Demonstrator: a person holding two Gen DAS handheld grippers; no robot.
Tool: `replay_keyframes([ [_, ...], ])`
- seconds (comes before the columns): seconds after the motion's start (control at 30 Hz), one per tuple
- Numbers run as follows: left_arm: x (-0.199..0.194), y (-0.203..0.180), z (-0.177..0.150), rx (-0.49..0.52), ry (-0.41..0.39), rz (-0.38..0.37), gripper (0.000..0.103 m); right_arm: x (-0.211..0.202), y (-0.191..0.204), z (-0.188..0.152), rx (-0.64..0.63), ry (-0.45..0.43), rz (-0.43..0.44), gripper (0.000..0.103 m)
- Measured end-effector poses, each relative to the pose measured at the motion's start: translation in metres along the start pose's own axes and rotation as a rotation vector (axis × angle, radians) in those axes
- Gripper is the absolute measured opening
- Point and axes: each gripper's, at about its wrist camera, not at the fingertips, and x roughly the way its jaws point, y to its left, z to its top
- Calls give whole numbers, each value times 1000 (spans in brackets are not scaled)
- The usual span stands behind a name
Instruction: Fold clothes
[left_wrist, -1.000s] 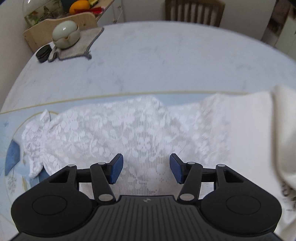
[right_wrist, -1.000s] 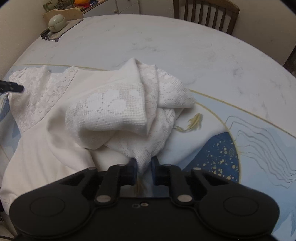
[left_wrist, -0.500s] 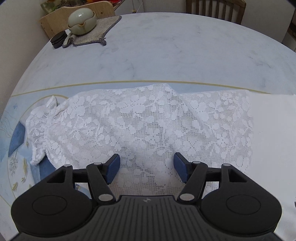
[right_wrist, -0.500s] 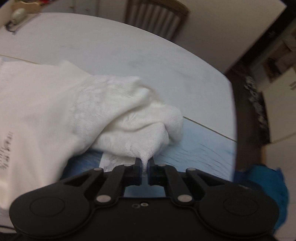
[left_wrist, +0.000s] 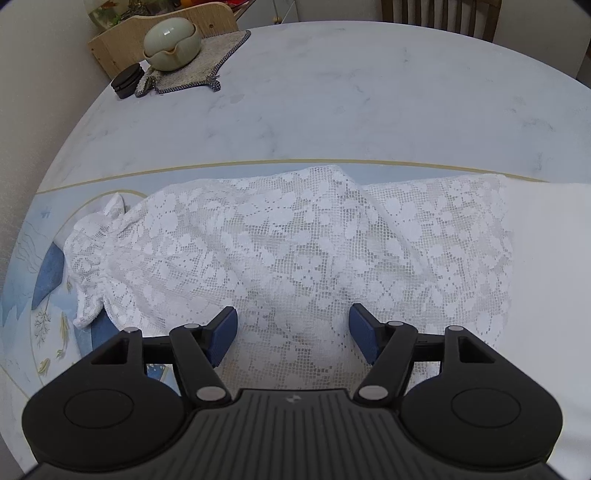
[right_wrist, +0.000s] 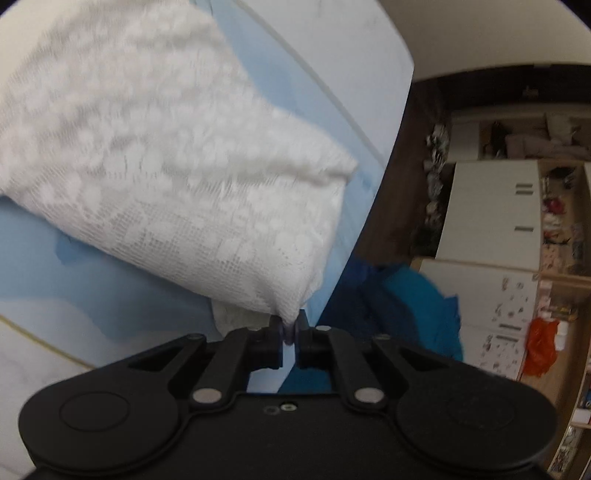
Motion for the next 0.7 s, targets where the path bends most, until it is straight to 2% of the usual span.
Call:
replay_keyframes([
  [0.13,-1,-7,1,52,-10,6,66,19,-11,-22,36,69,18,103],
  [0.2,-4,-6,3,75,-25,-21,64,15,-18,-28,68,51,72,103],
  [0.4,-20,-8,16,125,-97,-120,65,-39,-59,-24,274,-131,328,103],
  [0.5,-16,-13,23,142,-91,-108,65,-41,-70,-24,319,-130,390,103],
  [0.6,-11,-13,25,144,-87,-110,65,-32,-78,-37,392,-105,383,103],
  [0.63,-10,-12,25,142,-85,-115,65,-29,-81,-41,418,-97,380,103],
  [0.7,-11,-15,27,156,-81,-160,65,-24,-93,-51,520,-106,440,103],
])
